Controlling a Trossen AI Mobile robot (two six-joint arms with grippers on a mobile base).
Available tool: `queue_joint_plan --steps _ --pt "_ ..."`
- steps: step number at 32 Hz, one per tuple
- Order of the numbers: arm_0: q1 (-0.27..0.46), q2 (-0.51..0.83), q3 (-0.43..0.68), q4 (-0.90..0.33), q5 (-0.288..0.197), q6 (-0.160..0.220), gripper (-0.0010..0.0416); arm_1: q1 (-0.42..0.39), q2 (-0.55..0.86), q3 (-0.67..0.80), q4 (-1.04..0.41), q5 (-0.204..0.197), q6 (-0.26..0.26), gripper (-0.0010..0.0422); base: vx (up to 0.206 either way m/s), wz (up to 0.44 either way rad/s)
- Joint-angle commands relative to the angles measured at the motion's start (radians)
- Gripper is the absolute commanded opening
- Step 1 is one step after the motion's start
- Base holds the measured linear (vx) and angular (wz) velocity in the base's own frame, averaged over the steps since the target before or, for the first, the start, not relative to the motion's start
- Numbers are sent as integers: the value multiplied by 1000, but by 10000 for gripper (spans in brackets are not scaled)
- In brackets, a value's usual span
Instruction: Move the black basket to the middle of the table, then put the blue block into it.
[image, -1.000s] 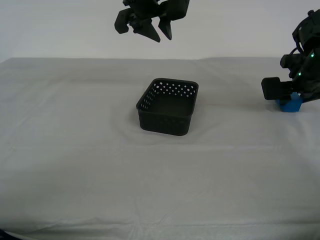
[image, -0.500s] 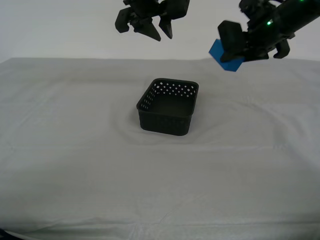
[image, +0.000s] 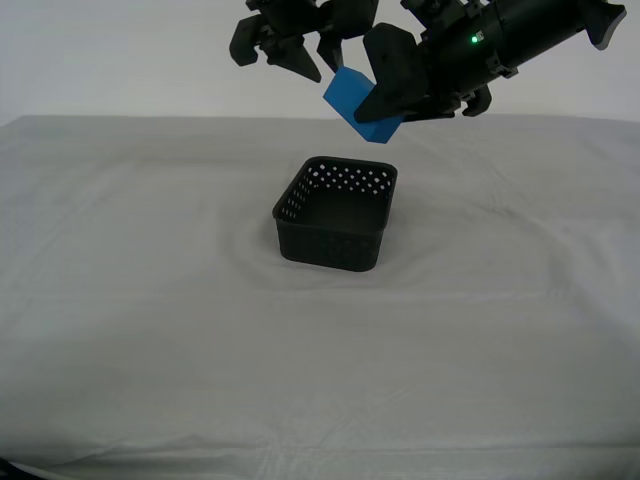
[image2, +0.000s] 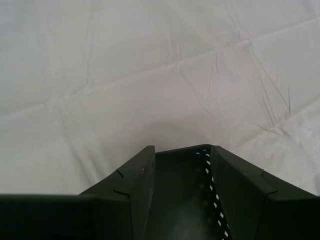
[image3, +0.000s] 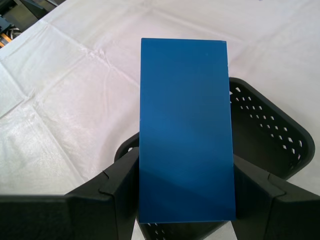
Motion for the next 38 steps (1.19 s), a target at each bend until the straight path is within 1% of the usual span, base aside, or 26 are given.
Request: queue_joint_plan --steps 1,3,4,5,6,8,9,10,11,12,13,14,17,18,19,20,21,23,25,27,28,34,38 --pt "3 0 1 5 -10 -1 0 0 1 0 0 0 2 146 0 0" --pt "4 0 1 5 -10 -2 4 0 1 0 0 0 2 146 0 0" --pt "6 0 1 5 -10 -1 16 0 1 0 -1 1 2 146 0 0" --pt "6 0 1 5 -10 -1 42 0 1 0 0 0 2 146 0 0" --pt "6 0 1 5 -10 -1 51 0 1 0 0 0 2 146 0 0" --pt "7 0 1 8 -10 -2 98 0 1 0 -1 1 2 146 0 0" --pt "7 0 1 10 -10 -3 109 0 1 0 0 0 2 146 0 0" --pt "7 0 1 10 -10 -2 132 0 1 0 0 1 -2 146 0 0" --pt "7 0 1 10 -10 -2 143 0 1 0 0 1 -7 146 0 0" --pt "8 0 1 10 -10 -2 172 0 1 0 1 1 -15 146 0 0" --pt "11 0 1 10 -10 -2 229 0 1 0 0 1 -14 146 0 0" --pt "12 0 1 10 -10 -2 247 0 1 0 0 0 -14 146 0 0" --pt "13 0 1 10 -10 0 331 2 1 0 8 0 -14 146 0 0" --pt "14 0 1 10 -10 0 352 3 1 0 8 0 -12 146 0 0" --pt "14 0 1 10 -10 0 359 3 1 0 8 0 -11 146 0 0" --pt "14 0 1 10 -10 0 375 8 1 0 9 -16 -8 146 0 0" --pt "14 0 1 5 -9 1 388 38 1 0 6 -88 -9 146 0 0" --pt "14 0 1 4 -9 2 387 57 1 0 6 -87 -9 146 0 0" --pt "14 0 1 4 -8 4 387 126 1 0 -4 -86 -6 146 0 0" --pt "14 0 1 4 -8 5 387 160 1 0 -5 -86 2 146 0 0" --pt "14 0 1 4 -6 5 387 207 1 0 -8 -85 15 146 0 0" --pt "15 0 1 4 -6 7 387 293 1 0 -9 -85 36 146 0 0" --pt "15 0 1 4 -6 8 387 317 1 0 -8 -85 46 146 0 0"
